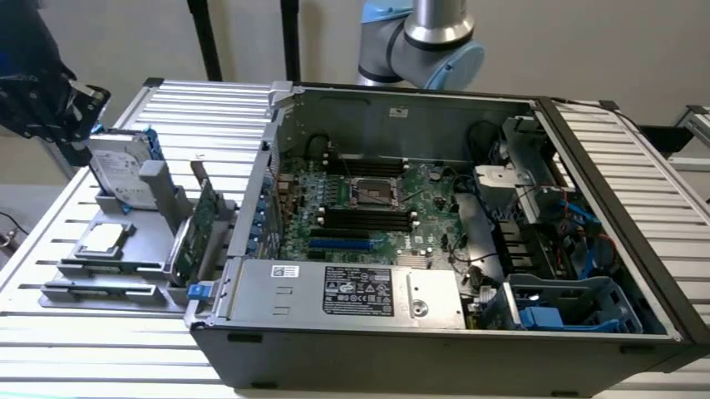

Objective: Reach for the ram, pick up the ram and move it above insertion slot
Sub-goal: 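Reach for the ram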

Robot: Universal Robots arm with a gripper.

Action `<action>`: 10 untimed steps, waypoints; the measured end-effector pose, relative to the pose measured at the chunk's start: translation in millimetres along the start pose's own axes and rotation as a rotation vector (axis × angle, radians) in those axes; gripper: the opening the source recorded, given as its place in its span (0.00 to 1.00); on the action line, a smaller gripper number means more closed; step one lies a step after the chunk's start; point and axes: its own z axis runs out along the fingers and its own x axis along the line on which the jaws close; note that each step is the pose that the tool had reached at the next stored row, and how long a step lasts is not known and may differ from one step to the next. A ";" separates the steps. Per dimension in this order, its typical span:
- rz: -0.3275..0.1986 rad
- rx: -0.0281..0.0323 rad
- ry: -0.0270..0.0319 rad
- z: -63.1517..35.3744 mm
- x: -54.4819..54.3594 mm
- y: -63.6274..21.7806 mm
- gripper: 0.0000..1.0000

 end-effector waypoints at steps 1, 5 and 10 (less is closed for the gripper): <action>0.000 0.0000 0.0001 0.4 0.1 -4.5 0.11; 0.000 -0.0001 0.0004 2.5 0.4 -22.9 0.11; 0.000 0.0000 0.0012 5.4 0.7 -40.5 0.11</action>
